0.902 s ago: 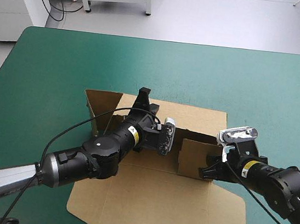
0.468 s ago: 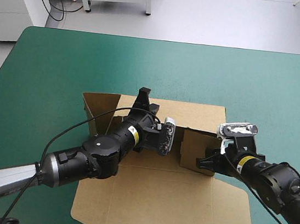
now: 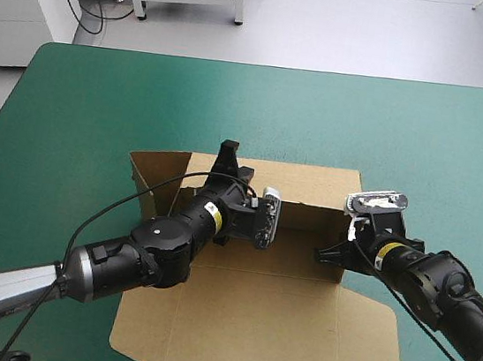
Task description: Fold the box
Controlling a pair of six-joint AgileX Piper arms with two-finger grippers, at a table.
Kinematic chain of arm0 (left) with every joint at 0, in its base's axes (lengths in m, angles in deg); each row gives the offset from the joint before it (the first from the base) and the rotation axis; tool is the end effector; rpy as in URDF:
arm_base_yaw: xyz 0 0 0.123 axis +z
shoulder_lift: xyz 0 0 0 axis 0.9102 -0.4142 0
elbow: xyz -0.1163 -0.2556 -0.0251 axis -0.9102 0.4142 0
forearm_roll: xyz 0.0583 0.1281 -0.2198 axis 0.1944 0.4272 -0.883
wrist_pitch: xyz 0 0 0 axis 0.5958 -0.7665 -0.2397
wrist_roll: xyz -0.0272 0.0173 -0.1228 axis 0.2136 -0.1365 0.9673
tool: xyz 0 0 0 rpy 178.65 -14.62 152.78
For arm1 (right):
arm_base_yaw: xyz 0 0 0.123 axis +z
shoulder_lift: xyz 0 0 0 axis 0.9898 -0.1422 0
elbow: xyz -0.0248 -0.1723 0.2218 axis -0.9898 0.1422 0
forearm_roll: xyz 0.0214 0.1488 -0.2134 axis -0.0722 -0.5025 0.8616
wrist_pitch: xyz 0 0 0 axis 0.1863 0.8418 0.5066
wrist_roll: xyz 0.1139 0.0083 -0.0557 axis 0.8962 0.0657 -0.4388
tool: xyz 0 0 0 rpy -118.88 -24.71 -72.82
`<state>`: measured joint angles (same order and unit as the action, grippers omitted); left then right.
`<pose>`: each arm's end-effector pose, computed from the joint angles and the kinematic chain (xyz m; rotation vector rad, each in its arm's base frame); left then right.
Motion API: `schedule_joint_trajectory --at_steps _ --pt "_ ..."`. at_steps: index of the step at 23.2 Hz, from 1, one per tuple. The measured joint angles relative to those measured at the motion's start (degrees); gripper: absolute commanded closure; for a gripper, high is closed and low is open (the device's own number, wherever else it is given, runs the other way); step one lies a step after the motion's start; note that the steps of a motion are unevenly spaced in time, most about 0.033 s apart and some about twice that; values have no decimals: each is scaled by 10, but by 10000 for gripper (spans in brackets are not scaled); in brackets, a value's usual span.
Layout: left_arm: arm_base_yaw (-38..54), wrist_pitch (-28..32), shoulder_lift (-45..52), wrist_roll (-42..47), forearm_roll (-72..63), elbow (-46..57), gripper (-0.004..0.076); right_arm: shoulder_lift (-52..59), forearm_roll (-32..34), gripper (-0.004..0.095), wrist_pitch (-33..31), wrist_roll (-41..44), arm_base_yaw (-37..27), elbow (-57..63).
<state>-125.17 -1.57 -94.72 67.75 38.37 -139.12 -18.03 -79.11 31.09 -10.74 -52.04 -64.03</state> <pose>0.2292 -0.2703 0.2912 1.6601 1.2337 0.5697 0.2232 0.1185 0.2599 -0.3516 2.3239 0.2795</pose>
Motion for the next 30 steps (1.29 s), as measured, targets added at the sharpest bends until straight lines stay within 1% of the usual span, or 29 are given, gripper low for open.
schedule_joint_trajectory --at_steps 6,7,9,10,12,13,14,15,16,19,23,26,30 --pt "0 -2 1 -1 0 0 729 0 -1 920 0 0 -2 0" --pt "0 -2 2 -1 0 0 723 0 0 920 0 3 -2 0" --pt "-1 -3 2 -2 0 0 680 0 5 920 0 13 -2 0" --pt "-2 -5 2 -2 0 0 652 -1 9 920 0 20 -2 0" --pt "-10 -11 2 -2 -2 0 570 -6 19 920 -1 32 -2 -4" --pt "-14 -12 2 -2 -3 0 482 -10 25 927 -2 40 -2 -8" --pt "-26 -14 2 -3 -5 1 438 -20 33 928 -3 50 -2 -17" --pt "-33 -12 2 -3 -7 2 376 -29 37 928 -3 52 -2 -23" --pt "-47 -12 2 -4 -9 2 358 -43 44 928 -4 57 -1 -37" --pt "-65 -25 8 -4 -12 2 352 -73 51 928 -12 60 -1 -63" --pt "-105 -53 59 2 -15 4 352 -114 56 928 -5 62 -5 -97" --pt "-127 -66 96 7 -21 4 356 -123 51 929 -7 61 -18 -111" --pt "-132 -92 125 9 -48 -14 356 -134 42 929 -63 40 -33 -151"
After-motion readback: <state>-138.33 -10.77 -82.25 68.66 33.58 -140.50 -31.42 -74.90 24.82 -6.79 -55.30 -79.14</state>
